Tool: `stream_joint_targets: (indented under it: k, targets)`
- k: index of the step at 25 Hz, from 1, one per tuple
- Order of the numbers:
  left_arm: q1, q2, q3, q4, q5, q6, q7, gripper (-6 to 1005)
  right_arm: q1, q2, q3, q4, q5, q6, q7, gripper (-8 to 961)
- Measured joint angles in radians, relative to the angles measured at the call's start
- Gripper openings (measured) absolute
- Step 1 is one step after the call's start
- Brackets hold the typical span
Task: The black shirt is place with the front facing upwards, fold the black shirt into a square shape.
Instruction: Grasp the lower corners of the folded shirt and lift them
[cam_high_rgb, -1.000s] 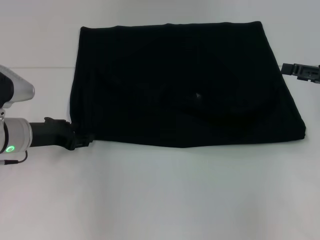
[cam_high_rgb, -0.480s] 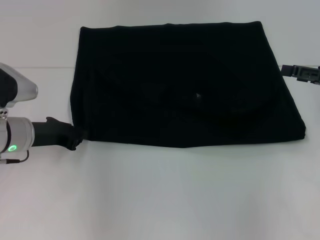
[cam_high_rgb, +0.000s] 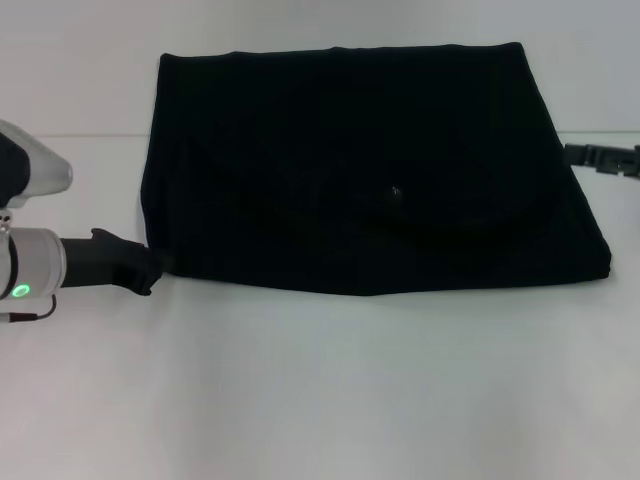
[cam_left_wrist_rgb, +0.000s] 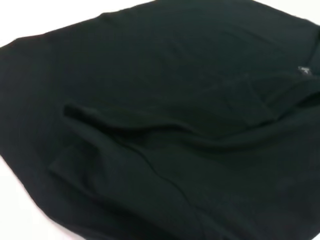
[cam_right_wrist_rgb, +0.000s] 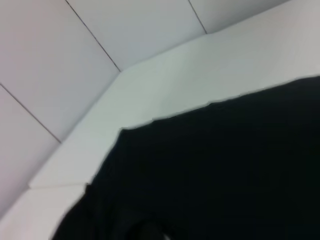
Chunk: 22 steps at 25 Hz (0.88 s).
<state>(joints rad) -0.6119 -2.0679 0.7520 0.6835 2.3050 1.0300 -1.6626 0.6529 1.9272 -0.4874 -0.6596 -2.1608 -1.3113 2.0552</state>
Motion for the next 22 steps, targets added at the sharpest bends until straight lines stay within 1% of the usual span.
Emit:
stream_joint_targets:
  k: [5, 9, 12, 17, 22]
  targets:
    - [0.012, 0.004, -0.003, 0.029, 0.0, 0.057, -0.008, 0, 0.016, -0.019, -0.011, 0.0, -0.144, 0.008, 0.092, 891]
    - [0.019, 0.005, -0.004, 0.035, 0.001, 0.068, -0.009, 0, 0.02, -0.025, -0.022, -0.004, -0.245, 0.016, 0.178, 887]
    - [0.02, 0.005, -0.003, 0.035, 0.001, 0.068, -0.009, 1, 0.02, -0.024, -0.032, -0.008, -0.291, 0.028, 0.209, 886]
    - [0.019, 0.004, -0.003, 0.035, 0.0, 0.064, -0.009, 1, 0.013, -0.021, -0.045, -0.004, -0.318, 0.038, 0.211, 887]
    - [0.015, 0.003, -0.003, 0.033, -0.002, 0.062, -0.009, 1, 0.018, -0.006, -0.073, 0.015, -0.321, 0.114, 0.201, 886]
